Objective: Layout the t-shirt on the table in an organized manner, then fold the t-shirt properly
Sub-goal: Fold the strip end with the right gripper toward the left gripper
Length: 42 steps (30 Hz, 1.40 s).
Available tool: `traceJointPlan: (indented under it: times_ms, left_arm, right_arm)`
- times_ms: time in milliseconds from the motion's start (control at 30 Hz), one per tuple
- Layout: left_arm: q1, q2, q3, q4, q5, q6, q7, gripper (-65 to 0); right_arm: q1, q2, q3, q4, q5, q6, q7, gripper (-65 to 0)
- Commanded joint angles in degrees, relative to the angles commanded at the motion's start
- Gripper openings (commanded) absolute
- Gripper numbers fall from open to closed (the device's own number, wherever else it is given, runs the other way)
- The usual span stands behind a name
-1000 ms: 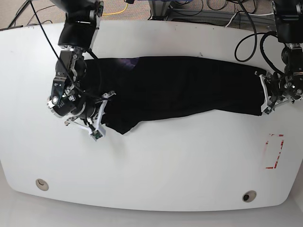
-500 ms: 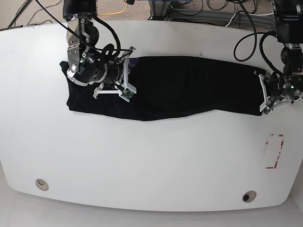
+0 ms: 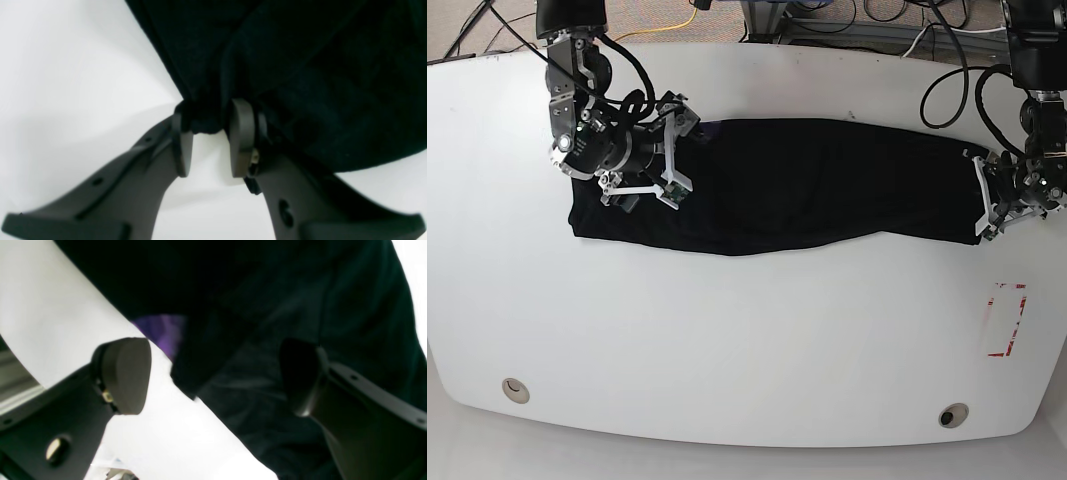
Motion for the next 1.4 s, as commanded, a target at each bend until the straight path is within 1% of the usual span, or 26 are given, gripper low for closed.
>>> traceJointPlan:
  times_ms: [67,200,333,600,967,1067,1233,1400]
  left_arm:
    - [0.00,0.00,0.00,0.00,0.00,0.00,0.00,-47.9]
    - [0.00,0.00,0.00,0.00,0.00,0.00,0.00,-47.9]
    - [0.00,0.00,0.00,0.09,0.00,0.00,0.00,-47.9]
    - [0.00,0.00,0.00,0.18,0.00,0.00,0.00,-47.9]
    - [0.09,0.00,0.00,0.26,0.00,0.00,0.00,-47.9]
    - [0.09,0.00,0.00,0.26,0.00,0.00,0.00,-47.9]
    - [0.09,0.00,0.00,0.26,0.00,0.00,0.00,-47.9]
    - [0.09,0.00,0.00,0.26,0.00,0.00,0.00,-47.9]
  right_arm:
    - [1.41,-0.62,1.85,-0.70,0.00,0.00,0.62,-14.6]
    - [3.87,-3.25,5.01,-5.63,-0.09,0.00,3.08,-15.1]
    - [6.86,-4.40,5.45,-12.04,-0.09,0.00,6.07,-15.2]
    - [11.43,-5.36,5.63,-21.89,0.26,0.00,9.41,-15.2]
    - [12.13,-11.08,5.36,-23.03,0.09,0.00,9.14,-15.4]
    - [12.04,-12.13,5.27,-22.86,0.18,0.00,8.97,-15.4]
    - [11.96,-14.07,5.27,-22.42,0.26,0.00,5.10,-15.4]
    - [11.16,-15.56,5.27,-18.55,0.35,0.00,1.49,-15.5]
